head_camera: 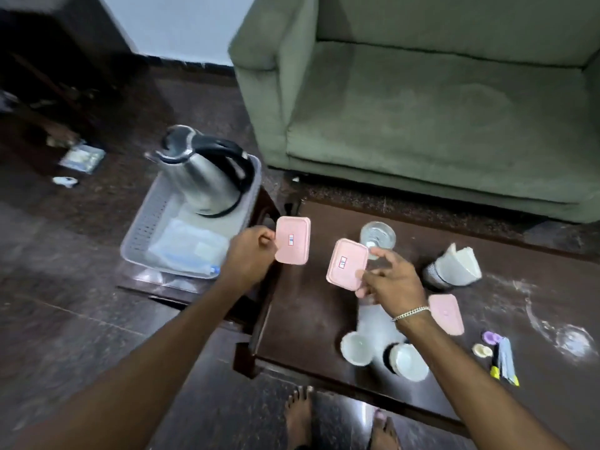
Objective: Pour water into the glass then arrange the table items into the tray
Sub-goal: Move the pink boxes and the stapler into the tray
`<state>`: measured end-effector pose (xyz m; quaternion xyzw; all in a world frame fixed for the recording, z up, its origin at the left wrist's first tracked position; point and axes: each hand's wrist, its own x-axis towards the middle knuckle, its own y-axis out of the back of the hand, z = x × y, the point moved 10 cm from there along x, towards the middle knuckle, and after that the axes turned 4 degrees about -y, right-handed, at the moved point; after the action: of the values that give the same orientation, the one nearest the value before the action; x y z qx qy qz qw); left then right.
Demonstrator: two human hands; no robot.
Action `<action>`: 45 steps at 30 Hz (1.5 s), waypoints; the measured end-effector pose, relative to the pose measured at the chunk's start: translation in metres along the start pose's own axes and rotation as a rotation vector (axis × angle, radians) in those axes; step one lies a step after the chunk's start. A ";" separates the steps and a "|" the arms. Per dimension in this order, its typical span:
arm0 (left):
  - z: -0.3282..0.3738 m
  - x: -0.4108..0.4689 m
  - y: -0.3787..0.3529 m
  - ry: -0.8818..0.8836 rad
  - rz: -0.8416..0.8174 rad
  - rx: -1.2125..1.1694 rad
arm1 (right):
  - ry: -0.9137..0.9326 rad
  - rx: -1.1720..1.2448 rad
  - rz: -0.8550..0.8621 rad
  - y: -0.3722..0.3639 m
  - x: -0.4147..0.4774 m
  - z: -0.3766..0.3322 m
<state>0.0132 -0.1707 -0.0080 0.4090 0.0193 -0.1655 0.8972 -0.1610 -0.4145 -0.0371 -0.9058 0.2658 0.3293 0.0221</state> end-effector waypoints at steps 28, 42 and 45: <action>-0.200 0.084 0.096 0.125 -0.423 0.464 | 0.444 -1.327 -0.256 -0.368 0.030 -0.063; -0.143 0.076 0.098 -0.012 -0.300 0.647 | 0.605 -1.134 -0.150 -0.319 0.009 -0.077; -0.080 0.065 0.096 -0.243 -0.123 0.433 | 0.614 -0.989 -0.055 -0.251 0.003 -0.080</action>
<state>0.1126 -0.0709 -0.0027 0.5670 -0.0996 -0.2680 0.7725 0.0120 -0.2181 -0.0101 -0.8689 0.0511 0.1360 -0.4732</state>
